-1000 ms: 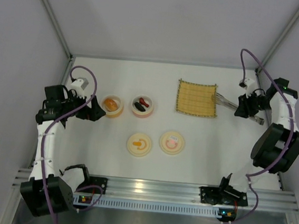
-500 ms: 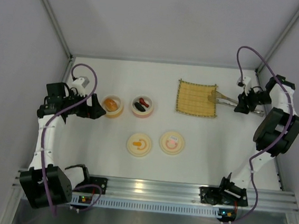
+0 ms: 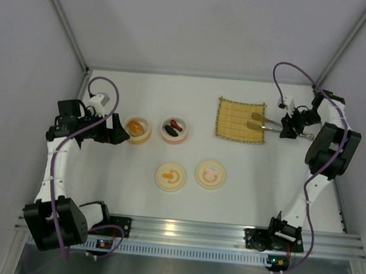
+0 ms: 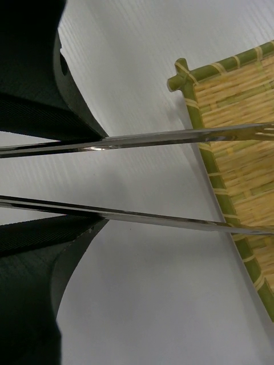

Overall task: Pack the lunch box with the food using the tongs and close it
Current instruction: Place the clamp on the plate.

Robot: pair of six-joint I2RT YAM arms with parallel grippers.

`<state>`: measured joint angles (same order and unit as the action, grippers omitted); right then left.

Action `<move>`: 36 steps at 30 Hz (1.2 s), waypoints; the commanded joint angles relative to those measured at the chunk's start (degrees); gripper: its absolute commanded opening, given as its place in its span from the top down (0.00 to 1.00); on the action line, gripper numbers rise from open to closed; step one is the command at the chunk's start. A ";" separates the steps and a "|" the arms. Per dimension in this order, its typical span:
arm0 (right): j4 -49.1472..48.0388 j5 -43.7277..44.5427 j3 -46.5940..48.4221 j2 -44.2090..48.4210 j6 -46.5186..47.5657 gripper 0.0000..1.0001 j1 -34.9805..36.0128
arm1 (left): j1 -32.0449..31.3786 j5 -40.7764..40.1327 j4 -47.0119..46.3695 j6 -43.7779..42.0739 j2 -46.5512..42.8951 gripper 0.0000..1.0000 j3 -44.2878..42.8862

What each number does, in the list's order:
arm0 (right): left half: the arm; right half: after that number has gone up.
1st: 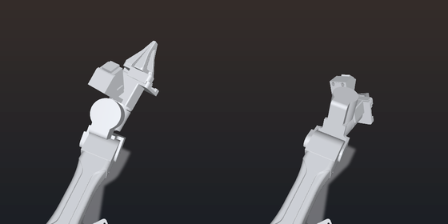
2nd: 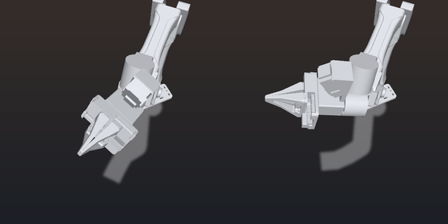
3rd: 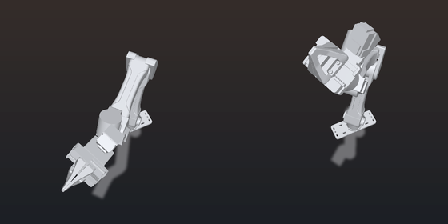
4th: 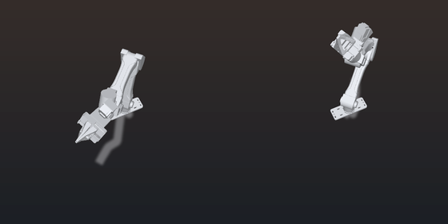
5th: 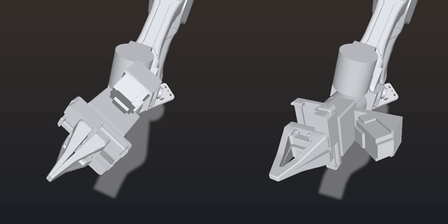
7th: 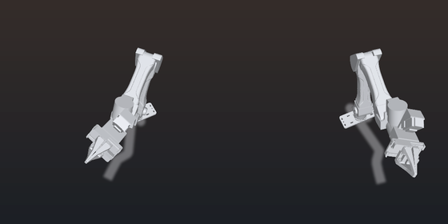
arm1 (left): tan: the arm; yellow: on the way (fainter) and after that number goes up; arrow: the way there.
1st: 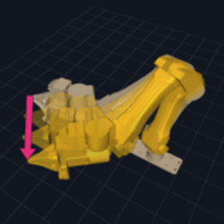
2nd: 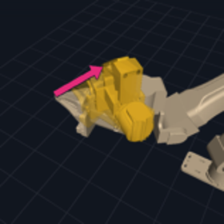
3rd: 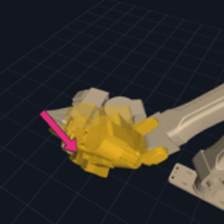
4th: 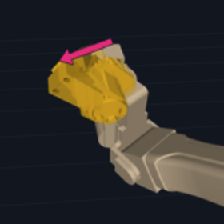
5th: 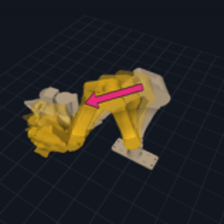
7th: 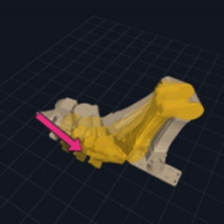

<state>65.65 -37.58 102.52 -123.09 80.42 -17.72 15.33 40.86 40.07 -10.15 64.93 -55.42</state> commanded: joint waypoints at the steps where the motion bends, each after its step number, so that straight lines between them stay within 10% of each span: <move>1: -2.01 -1.17 3.47 -1.54 2.46 0.51 1.10 | 0.40 -0.16 -2.02 -0.04 -0.41 0.02 -2.33; 12: -1.84 1.11 2.77 -2.24 2.81 0.23 1.28 | 0.31 0.18 -3.07 1.63 -0.24 0.02 -2.50; 36: 2.91 -14.10 5.86 19.61 -14.22 0.01 2.68 | 0.49 -2.98 0.62 2.59 -2.61 0.02 -7.78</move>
<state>66.92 -45.06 107.35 -111.63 71.92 -16.84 15.33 37.95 40.03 -8.03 63.46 -61.19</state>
